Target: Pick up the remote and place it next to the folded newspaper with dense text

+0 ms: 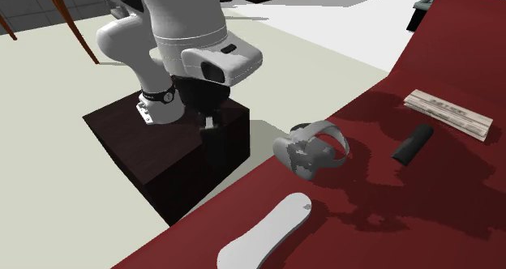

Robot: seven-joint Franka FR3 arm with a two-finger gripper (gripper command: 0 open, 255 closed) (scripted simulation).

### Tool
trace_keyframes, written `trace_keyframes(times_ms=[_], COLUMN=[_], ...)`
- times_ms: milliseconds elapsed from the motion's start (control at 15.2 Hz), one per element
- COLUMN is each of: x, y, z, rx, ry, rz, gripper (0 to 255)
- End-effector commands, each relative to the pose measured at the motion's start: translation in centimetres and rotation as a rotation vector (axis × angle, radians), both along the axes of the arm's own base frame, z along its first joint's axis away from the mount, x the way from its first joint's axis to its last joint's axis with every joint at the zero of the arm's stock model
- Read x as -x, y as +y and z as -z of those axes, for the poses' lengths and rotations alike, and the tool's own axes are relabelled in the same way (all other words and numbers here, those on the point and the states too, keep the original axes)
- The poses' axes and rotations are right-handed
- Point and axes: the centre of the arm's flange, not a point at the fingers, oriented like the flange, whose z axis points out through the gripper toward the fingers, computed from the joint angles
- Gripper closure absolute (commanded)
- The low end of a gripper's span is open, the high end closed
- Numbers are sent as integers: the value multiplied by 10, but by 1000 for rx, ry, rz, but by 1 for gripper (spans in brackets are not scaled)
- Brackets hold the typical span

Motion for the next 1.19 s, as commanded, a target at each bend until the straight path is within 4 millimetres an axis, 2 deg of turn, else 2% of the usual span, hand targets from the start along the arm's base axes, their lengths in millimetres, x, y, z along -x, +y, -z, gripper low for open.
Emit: trace_keyframes(times_ms=[0,330,660,1122], x=[-27,-84,-142,-145], y=[-11,-19,-17,-17], z=[15,48,82,115], rx=[9,26,43,43], ry=[5,15,26,27], rz=[-84,-277,-469,-475], gripper=[0,0,0,0])
